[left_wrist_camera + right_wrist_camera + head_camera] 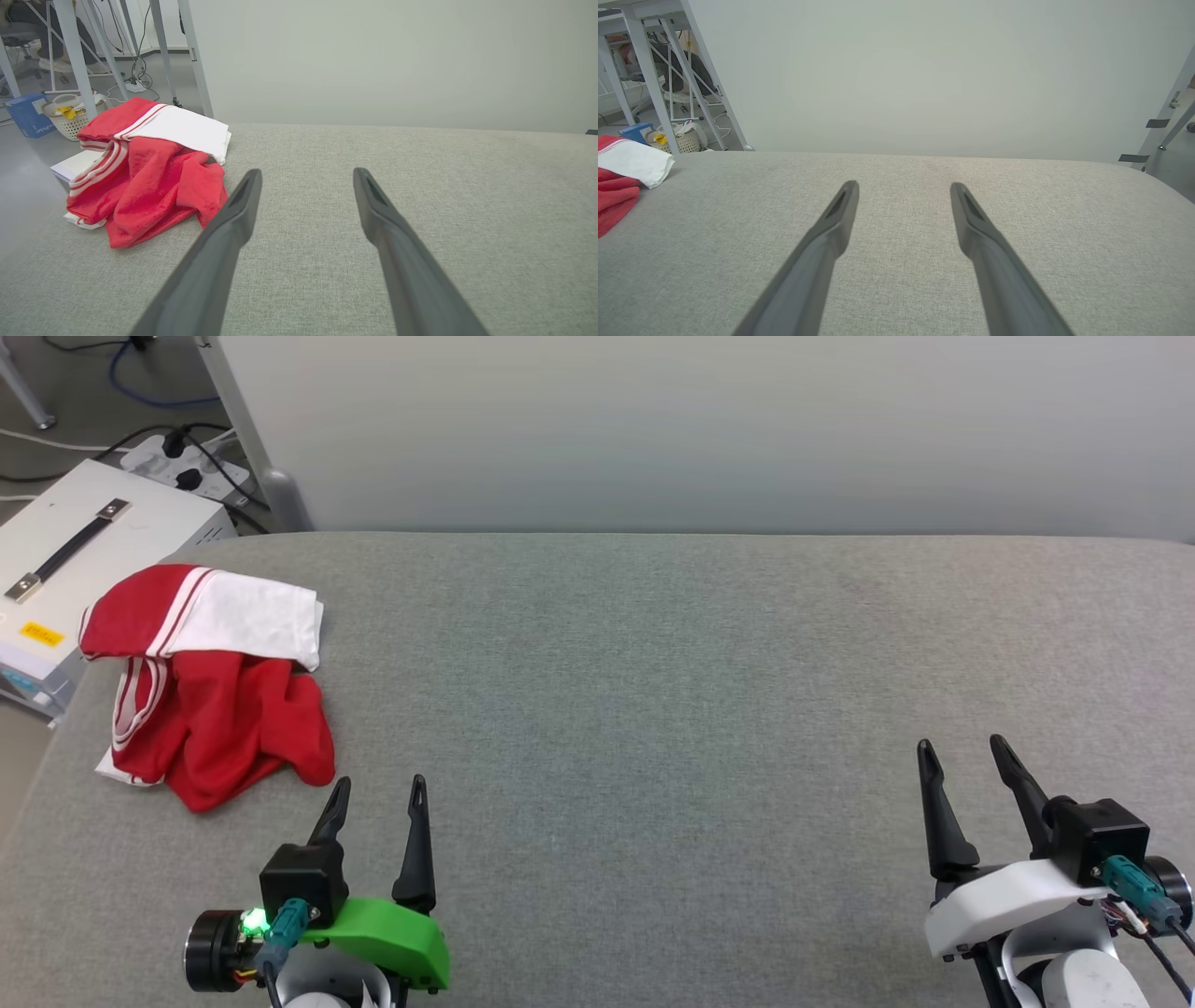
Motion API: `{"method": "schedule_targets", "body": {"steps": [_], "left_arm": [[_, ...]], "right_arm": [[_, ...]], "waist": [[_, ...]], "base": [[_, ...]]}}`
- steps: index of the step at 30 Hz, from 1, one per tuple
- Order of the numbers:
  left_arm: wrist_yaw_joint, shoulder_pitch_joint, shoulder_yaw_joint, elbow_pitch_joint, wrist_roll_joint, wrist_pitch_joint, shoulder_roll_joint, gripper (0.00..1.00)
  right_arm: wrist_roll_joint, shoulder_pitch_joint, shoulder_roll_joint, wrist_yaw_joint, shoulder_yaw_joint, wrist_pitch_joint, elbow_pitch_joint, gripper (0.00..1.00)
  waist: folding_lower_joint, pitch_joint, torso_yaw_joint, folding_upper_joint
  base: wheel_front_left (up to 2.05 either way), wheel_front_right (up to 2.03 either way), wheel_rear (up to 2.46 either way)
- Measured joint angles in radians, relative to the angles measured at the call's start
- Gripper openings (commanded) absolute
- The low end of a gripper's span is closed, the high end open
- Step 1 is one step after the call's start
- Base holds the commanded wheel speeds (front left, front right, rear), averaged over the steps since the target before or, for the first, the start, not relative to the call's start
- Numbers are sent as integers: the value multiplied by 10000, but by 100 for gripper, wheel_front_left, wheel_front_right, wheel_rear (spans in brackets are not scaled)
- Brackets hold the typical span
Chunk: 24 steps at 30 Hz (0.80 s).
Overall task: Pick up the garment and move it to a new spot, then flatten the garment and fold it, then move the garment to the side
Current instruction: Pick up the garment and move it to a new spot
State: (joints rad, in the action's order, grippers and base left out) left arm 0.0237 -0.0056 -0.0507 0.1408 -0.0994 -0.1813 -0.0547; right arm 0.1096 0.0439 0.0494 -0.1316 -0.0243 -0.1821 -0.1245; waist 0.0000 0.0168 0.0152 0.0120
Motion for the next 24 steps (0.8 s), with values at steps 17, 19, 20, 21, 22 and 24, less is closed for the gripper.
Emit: {"method": "schedule_targets", "body": {"steps": [17,19,20,21,22,24], "left_arm": [[82,-167,8,234,-161,-357,6,100],[82,-169,2,253,-163,-403,6,100],[82,-167,6,259,-163,-431,6,100],[84,-166,-2,272,-165,-456,6,100],[88,-166,-8,284,-165,-472,6,100],[90,-166,-4,309,-165,-504,6,100]], "right_arm": [[84,5,-6,0,1035,-355,58,100],[84,5,-8,0,1120,-399,44,100],[86,6,-8,0,1166,-428,36,100],[86,8,-8,0,1197,-441,33,100],[88,9,-8,0,1223,-462,31,100],[94,9,-8,0,1290,-487,21,100]], "waist": [[0,98,1700,0],[0,95,1998,0],[0,93,2116,0],[0,91,2264,0],[0,89,2414,0],[0,83,2680,0]], "base": [[0,0,0],[0,0,0],[0,0,0],[0,0,0],[0,0,0],[0,0,0]]}}
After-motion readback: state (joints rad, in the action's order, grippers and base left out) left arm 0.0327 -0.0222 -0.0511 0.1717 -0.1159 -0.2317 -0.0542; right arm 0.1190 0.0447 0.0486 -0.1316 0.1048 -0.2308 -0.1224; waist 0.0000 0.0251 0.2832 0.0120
